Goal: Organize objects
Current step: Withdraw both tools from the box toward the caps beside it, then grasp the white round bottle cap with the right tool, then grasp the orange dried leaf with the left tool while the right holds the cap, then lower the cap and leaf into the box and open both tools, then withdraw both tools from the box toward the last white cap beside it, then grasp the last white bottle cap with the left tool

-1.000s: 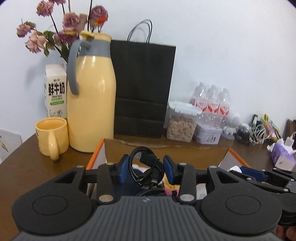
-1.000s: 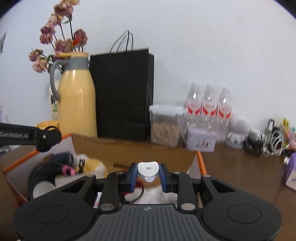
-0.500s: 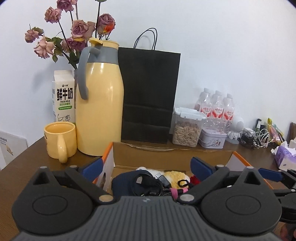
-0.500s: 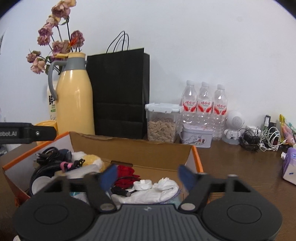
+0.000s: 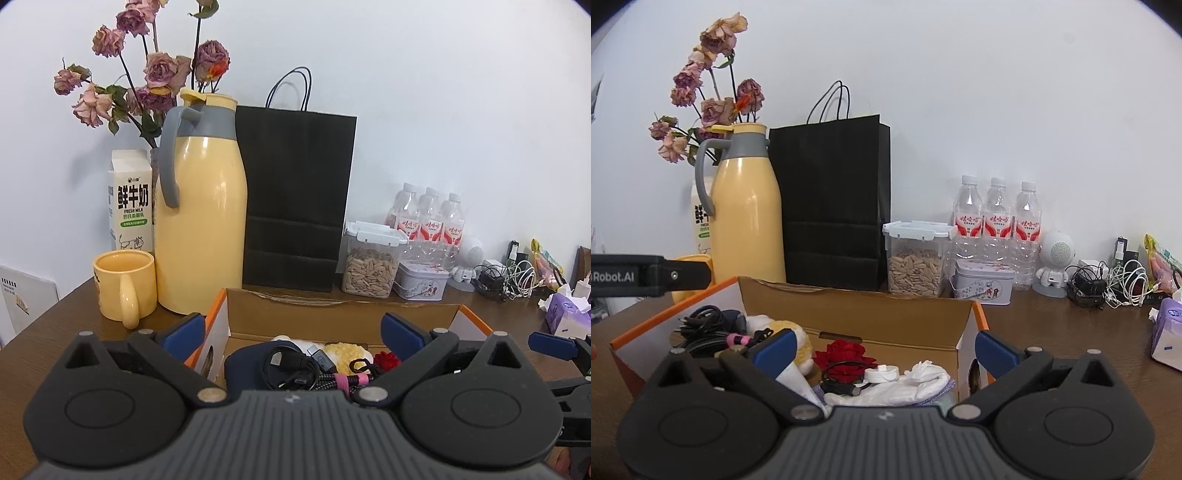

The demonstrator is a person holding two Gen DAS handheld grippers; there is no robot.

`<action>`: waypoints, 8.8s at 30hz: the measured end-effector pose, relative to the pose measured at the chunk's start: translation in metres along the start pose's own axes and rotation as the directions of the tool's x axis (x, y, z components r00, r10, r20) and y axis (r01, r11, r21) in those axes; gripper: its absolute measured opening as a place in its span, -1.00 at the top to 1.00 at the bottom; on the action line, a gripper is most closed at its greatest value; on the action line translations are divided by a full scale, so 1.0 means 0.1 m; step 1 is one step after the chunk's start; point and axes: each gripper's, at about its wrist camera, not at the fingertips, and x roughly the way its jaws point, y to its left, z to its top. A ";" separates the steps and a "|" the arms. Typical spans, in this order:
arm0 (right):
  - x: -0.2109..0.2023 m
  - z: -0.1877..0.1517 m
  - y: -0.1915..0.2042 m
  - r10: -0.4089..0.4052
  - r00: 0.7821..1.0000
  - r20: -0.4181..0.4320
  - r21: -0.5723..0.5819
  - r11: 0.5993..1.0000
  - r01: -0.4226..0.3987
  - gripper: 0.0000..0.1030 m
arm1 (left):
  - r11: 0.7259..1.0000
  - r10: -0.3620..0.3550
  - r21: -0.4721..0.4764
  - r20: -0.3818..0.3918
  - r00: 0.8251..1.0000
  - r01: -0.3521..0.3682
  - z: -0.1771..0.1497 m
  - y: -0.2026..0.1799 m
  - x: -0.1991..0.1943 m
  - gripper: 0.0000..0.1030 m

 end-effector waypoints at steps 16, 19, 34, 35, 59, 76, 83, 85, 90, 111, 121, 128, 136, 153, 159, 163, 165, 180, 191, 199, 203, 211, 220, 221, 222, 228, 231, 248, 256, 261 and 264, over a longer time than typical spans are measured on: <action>-0.50 -0.12 0.30 0.074 0.997 0.033 -0.096 0.993 -0.070 -1.00 | 0.999 0.025 0.029 -0.012 1.000 -0.025 -0.13 0.19 -0.50 -1.00; -0.60 -0.18 0.42 0.102 0.995 0.021 -0.121 0.988 -0.099 -1.00 | 0.999 0.037 0.026 -0.036 0.999 -0.036 -0.24 0.30 -0.55 -1.00; -0.72 -0.53 1.00 0.267 0.944 -0.195 -0.188 0.934 -0.303 -1.00 | 0.995 0.094 0.043 -0.221 0.971 -0.087 -0.72 0.88 -0.80 -1.00; -0.72 -0.55 1.04 0.273 0.939 -0.210 -0.187 0.931 -0.313 -1.00 | 0.995 0.094 0.043 -0.225 0.970 -0.087 -0.73 0.91 -0.82 -1.00; -0.55 -0.62 1.38 0.348 0.875 -0.337 -0.126 0.904 -0.408 0.46 | 0.996 0.079 -0.019 -0.247 0.966 -0.086 -0.79 1.08 -0.84 -1.00; -0.67 -0.52 0.86 0.265 0.944 -0.198 -0.076 0.956 -0.285 0.46 | 0.990 0.084 0.133 -0.318 0.945 -0.043 -0.74 0.71 -0.31 -1.00; -0.66 -0.51 0.62 0.224 0.958 -0.177 -0.043 0.971 -0.235 0.46 | 0.986 0.090 0.160 -0.323 0.942 -0.040 -0.75 0.64 -0.17 -0.96; -0.67 -0.50 0.58 0.216 0.961 -0.174 -0.037 0.973 -0.226 0.46 | 0.984 0.098 0.170 -0.323 0.941 -0.044 -0.74 0.61 -0.14 -0.74; -0.68 -0.51 0.53 0.210 0.963 -0.171 -0.032 0.975 -0.218 0.46 | 0.986 0.058 0.164 -0.338 0.939 -0.002 -0.76 0.58 -0.12 -0.27; -0.74 -0.50 0.55 0.223 0.965 -0.142 -0.040 0.972 -0.231 0.46 | 0.992 0.058 0.122 -0.223 0.973 -0.031 -0.73 0.58 -0.53 0.19; -0.83 -0.27 0.38 0.183 0.982 -0.054 -0.058 0.981 -0.186 0.46 | 0.995 0.029 0.097 -0.111 0.993 -0.018 -0.38 0.48 -0.70 0.19; -0.73 0.01 0.26 0.136 0.991 -0.004 -0.080 0.988 -0.136 0.46 | 0.995 0.006 0.095 -0.056 0.998 -0.001 -0.12 0.26 -0.57 0.19; -0.31 0.30 0.20 0.090 0.996 0.023 -0.032 0.995 -0.089 0.46 | 1.000 0.007 0.007 -0.060 0.998 -0.006 0.05 0.10 -0.18 0.19; 0.19 -0.04 0.09 0.021 0.996 -0.085 0.003 1.000 -0.021 0.35 | 1.000 0.027 0.009 -0.064 0.998 -0.026 -0.06 -0.03 0.16 -0.09; 0.11 -0.04 0.06 -0.023 0.998 -0.052 0.013 1.000 0.024 -0.91 | 0.998 0.059 0.005 -0.008 0.998 -0.059 -0.04 -0.01 0.05 -1.00; 0.08 -0.03 0.04 -0.030 0.999 -0.044 0.027 0.999 0.031 -1.00 | 0.998 0.068 -0.004 -0.017 0.998 -0.068 -0.04 0.01 0.06 -1.00; 0.07 -0.03 0.05 -0.029 0.999 -0.046 0.023 0.999 0.030 -1.00 | 0.997 0.071 -0.004 -0.022 0.997 -0.071 -0.04 0.02 0.07 -1.00; -0.13 -0.03 0.15 -0.002 1.000 -0.012 -0.021 1.000 0.001 -1.00 | 0.998 0.063 -0.016 0.000 0.998 -0.063 -0.05 0.06 -0.11 -1.00; -0.51 -0.16 0.34 0.083 0.996 0.006 -0.102 0.991 -0.082 -1.00 | 0.997 0.071 0.017 -0.017 0.997 -0.070 -0.25 0.24 -0.46 -1.00; -0.71 -0.35 0.61 0.164 0.986 -0.038 -0.176 0.970 -0.168 -1.00 | 0.994 0.103 0.055 -0.086 0.991 -0.099 -0.50 0.44 -0.65 -1.00; -0.78 -0.43 0.74 0.210 0.975 -0.072 -0.203 0.954 -0.220 -1.00 | 0.991 0.128 0.064 -0.145 0.981 -0.120 -0.64 0.60 -0.70 -1.00; -0.71 -0.52 0.97 0.292 0.940 -0.175 -0.193 0.927 -0.323 -0.70 | 0.988 0.155 0.060 -0.206 0.966 -0.145 -0.74 0.92 -0.80 -1.00; -0.36 -0.52 1.22 0.322 0.901 -0.290 -0.093 0.928 -0.362 -0.04 | 0.994 0.108 -0.002 -0.213 0.971 -0.111 -0.75 1.10 -0.86 -1.00; -0.33 -0.52 1.25 0.315 0.902 -0.296 -0.090 0.931 -0.354 -0.03 | 0.994 0.104 -0.004 -0.213 0.971 -0.108 -0.75 1.10 -0.87 -1.00; -0.30 -0.52 1.27 0.308 0.902 -0.302 -0.086 0.934 -0.348 0.00 | 0.994 0.103 -0.005 -0.214 0.971 -0.106 -0.75 1.10 -0.87 -1.00; -0.13 -0.51 1.34 0.273 0.902 -0.335 -0.057 0.950 -0.309 0.20 | 0.994 0.092 -0.031 -0.211 0.973 -0.101 -0.74 1.13 -0.88 -1.00; -0.09 -0.51 1.37 0.271 0.902 -0.336 -0.055 0.950 -0.306 0.43 | 0.994 0.092 -0.036 -0.212 0.973 -0.102 -0.73 1.14 -0.88 -1.00; -0.23 -0.47 1.35 0.317 0.904 -0.288 -0.067 0.935 -0.349 0.89 | 0.992 0.109 -0.031 -0.252 0.961 -0.120 -0.77 1.13 -0.79 -1.00; -0.44 -0.42 1.13 0.318 0.924 -0.213 -0.043 0.942 -0.334 0.89 | 0.988 0.143 -0.013 -0.268 0.953 -0.152 -0.77 1.02 -0.70 -1.00; -0.52 -0.41 0.91 0.284 0.942 -0.180 -0.031 0.955 -0.294 0.89 | 0.995 0.093 -0.003 -0.274 0.957 -0.097 -0.76 0.72 -0.63 -1.00; -0.55 -0.42 0.78 0.264 0.950 -0.167 -0.024 0.962 -0.272 0.89 | 0.997 0.078 0.023 -0.280 0.957 -0.075 -0.76 0.48 -0.55 -1.00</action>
